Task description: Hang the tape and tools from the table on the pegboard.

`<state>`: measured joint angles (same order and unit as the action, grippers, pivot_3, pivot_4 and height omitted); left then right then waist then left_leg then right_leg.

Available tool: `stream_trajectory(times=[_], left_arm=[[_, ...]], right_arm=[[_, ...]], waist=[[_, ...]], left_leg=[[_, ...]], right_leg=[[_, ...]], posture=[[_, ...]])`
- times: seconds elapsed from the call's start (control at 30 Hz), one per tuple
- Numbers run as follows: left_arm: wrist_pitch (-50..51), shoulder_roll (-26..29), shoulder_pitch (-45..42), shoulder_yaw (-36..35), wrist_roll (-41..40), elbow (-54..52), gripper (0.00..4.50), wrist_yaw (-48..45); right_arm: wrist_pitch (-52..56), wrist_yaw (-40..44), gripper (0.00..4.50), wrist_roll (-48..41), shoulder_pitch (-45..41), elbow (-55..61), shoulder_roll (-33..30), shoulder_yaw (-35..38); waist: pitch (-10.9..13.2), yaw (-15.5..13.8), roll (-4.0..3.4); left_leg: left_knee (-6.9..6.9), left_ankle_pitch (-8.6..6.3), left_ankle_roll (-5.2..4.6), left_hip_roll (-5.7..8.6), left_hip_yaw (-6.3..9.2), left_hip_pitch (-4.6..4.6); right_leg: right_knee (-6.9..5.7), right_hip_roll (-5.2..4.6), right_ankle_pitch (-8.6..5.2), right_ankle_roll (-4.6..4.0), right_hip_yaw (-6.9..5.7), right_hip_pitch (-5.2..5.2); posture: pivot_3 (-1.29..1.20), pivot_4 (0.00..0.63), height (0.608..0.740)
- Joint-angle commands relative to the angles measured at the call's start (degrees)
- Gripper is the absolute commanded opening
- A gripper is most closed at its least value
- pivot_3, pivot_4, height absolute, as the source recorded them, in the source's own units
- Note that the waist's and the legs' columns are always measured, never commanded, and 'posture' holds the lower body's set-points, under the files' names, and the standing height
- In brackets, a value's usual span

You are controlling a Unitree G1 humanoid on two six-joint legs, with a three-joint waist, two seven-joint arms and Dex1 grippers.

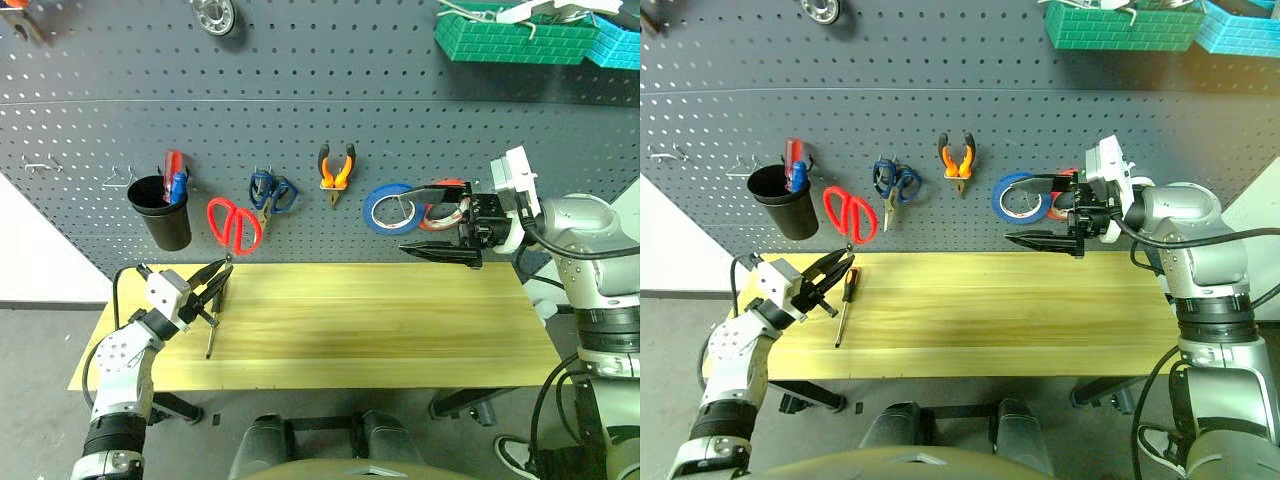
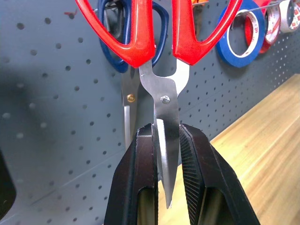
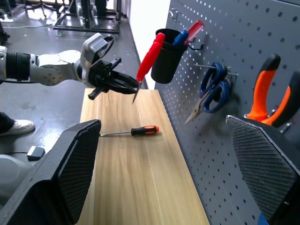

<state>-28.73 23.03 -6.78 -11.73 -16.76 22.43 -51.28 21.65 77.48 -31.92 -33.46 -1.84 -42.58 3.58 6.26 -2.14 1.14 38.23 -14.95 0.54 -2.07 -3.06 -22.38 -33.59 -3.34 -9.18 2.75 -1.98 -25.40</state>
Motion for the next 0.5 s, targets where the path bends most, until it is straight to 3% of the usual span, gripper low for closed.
stream_trajectory(times=[0.03, 0.33, 0.5], left_arm=[[-5.5, -0.1, -0.7, -0.4, -3.3, 1.8, 0.35, -4.0], [-13.0, -2.7, -3.9, 0.3, -1.4, 11.8, 0.35, -4.0], [2.0, -2.9, -3.0, 4.6, 1.3, -12.2, 0.35, 5.5]], right_arm=[[-0.8, -0.2, 4.50, -0.7, -0.1, 1.5, -0.7, 1.8], [-1.4, 0.2, 4.50, -0.3, 0.4, 1.4, -0.9, 1.3], [-1.6, 0.6, 4.50, -0.2, 0.1, 1.1, -1.0, 1.1]], waist=[[0.0, 0.0, -0.03], [0.0, -0.2, -0.02], [0.0, -0.1, -0.02]], left_leg=[[-0.01, 0.00, 0.00, 0.00, -0.02, 0.00], [0.01, 0.00, -0.01, 0.01, -0.03, 0.00], [0.00, 0.00, -0.01, -0.01, -0.03, -0.04]], right_leg=[[0.00, 0.00, 0.00, 0.00, 0.01, -0.01], [0.00, -0.04, 0.00, 0.00, -0.01, 0.03], [0.01, -0.03, 0.00, 0.01, 0.00, 0.00]], posture=[[0.04, 0.037, 0.740], [0.05, 0.042, 0.740], [0.06, 0.042, 0.740]])
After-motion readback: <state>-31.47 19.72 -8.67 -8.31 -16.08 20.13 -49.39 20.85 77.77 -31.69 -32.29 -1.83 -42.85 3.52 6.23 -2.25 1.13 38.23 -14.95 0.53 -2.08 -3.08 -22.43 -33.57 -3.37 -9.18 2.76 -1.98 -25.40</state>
